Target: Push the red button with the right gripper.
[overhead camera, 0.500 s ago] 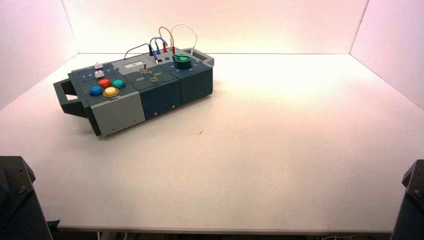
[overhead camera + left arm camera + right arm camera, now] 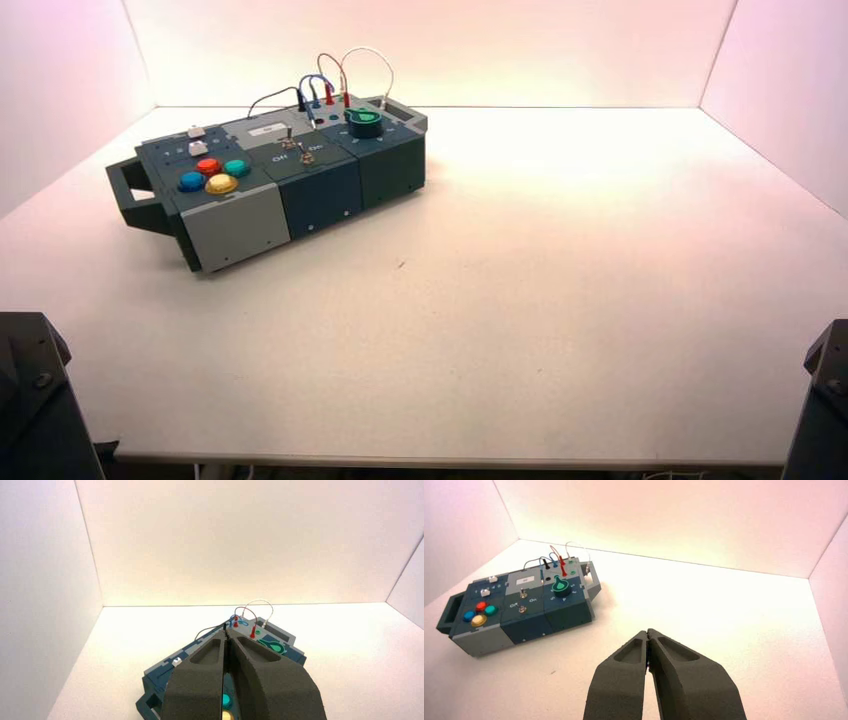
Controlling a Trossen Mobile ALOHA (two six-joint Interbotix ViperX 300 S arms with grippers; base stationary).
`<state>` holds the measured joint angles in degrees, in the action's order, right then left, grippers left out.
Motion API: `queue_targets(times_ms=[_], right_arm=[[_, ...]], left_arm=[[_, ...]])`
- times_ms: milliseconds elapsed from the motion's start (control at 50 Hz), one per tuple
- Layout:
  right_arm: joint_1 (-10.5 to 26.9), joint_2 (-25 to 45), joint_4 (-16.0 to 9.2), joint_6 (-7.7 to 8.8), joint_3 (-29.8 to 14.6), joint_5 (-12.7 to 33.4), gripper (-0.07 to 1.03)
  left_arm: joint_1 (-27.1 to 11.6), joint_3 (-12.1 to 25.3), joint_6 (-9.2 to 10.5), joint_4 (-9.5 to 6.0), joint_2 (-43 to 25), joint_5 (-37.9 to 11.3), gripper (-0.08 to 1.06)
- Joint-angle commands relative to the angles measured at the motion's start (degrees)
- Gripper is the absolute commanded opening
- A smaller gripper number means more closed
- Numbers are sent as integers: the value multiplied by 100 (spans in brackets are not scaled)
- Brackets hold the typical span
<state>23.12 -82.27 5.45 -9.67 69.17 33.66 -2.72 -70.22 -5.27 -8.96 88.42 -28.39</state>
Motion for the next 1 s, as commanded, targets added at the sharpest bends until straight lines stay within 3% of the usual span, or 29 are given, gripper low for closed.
queue_targets(times_ms=[20, 200, 300, 540, 720, 1000], right_arm=[[299, 563, -211, 211, -272, -114, -2], [967, 2065, -554, 255, -571, -580, -2], [1354, 3252, -703, 255, -1081, -686, -2], [2065, 5977, -729, 343, -2936, -431, -2], [2197, 7198, -756, 360, -4017, -387, -2], [2698, 8974, -791, 668, -6029, 352, -2]], left_arm=[[53, 70, -26, 0, -114, 62, -3], [53, 79, -26, 0, -123, 79, -3], [53, 88, -26, 0, -97, 79, -3], [53, 97, -26, -9, 53, 70, -3], [44, 97, -26, -9, 158, 70, -3], [44, 97, -26, 0, 193, 70, -3]])
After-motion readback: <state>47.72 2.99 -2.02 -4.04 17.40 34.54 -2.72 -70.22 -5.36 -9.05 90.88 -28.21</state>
